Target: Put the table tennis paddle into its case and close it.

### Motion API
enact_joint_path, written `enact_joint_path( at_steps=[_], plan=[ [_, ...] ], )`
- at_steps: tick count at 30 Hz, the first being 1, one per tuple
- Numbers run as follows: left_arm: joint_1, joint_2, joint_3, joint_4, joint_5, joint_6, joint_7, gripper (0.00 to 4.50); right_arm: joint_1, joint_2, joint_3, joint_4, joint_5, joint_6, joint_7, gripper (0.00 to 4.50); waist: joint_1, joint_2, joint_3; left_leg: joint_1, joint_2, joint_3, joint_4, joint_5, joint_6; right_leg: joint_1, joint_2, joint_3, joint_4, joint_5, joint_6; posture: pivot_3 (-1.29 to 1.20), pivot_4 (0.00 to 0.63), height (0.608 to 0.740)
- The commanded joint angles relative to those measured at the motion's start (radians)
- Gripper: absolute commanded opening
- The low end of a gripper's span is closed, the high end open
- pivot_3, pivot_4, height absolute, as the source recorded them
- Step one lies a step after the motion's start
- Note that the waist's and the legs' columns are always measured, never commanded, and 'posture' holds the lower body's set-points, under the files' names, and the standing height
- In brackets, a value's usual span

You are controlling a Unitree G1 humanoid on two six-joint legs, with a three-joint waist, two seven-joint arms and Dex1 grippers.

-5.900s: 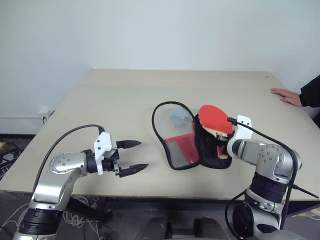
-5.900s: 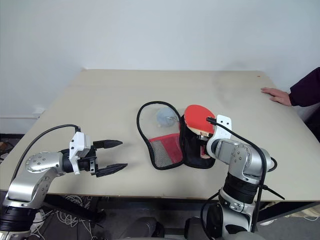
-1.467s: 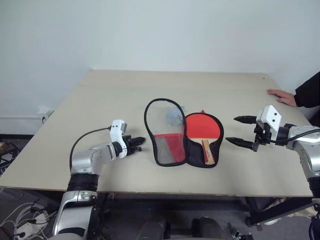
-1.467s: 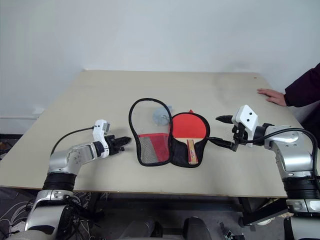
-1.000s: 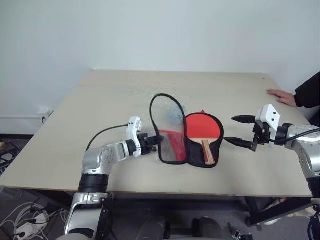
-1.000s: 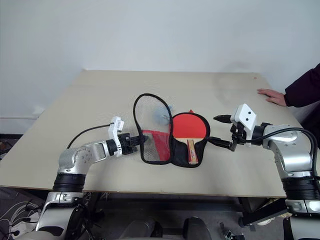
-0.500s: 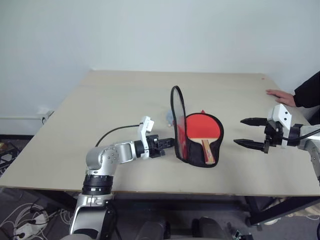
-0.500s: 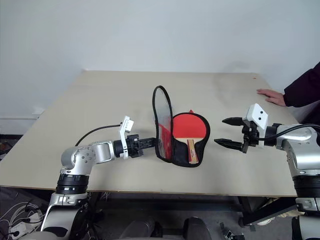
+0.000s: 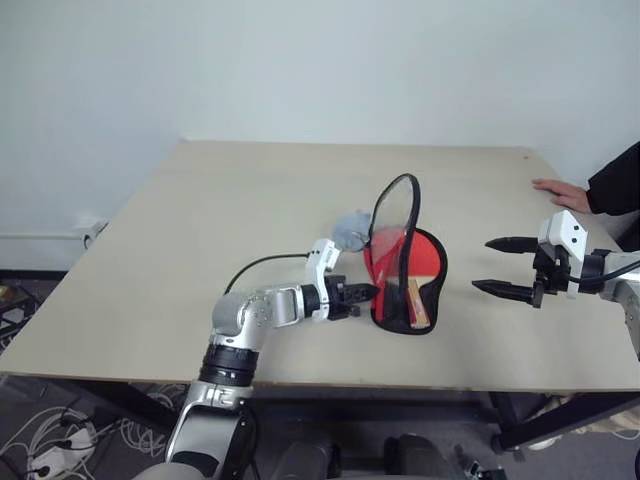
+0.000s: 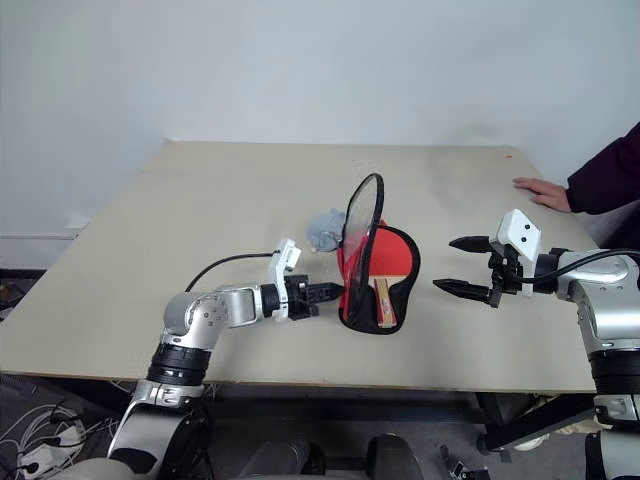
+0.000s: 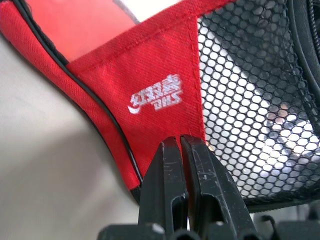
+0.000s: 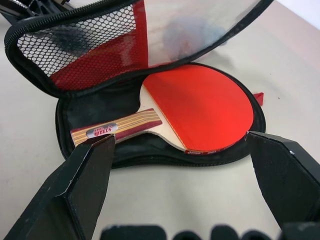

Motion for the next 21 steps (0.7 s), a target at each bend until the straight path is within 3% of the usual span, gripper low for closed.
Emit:
enact_joint_path(
  at_steps=[1, 12, 21],
  plan=[
    [-0.021, 0.000, 0.002, -0.009, 0.011, -0.026, 0.004, 0.02, -0.010, -0.013, -0.029, -0.013, 0.006, -0.016, -0.003, 4.50, 0.001, 0.000, 0.000, 0.000, 0.000, 0.000, 0.000, 0.000, 0.000, 0.000, 0.000, 0.000, 0.000, 0.000, 0.000, 0.00, 0.000, 0.721],
    [-0.017, -0.011, 0.018, -0.023, 0.020, -0.020, 0.020, 0.02, -0.004, -0.009, -0.026, -0.018, 0.009, -0.015, -0.001, 4.50, 0.001, 0.000, 0.000, 0.000, 0.000, 0.000, 0.001, 0.000, 0.000, 0.000, 0.000, 0.000, 0.000, 0.001, 0.001, 0.00, 0.000, 0.721],
    [-0.012, 0.016, 0.167, -0.089, -0.085, 0.124, 0.056, 0.02, 0.016, -0.006, -0.030, -0.046, 0.018, 0.006, -0.008, 4.50, 0.000, 0.000, 0.000, 0.000, 0.000, 0.000, 0.001, 0.000, 0.000, 0.000, 0.000, 0.000, 0.000, 0.001, 0.001, 0.00, 0.000, 0.721]
  ],
)
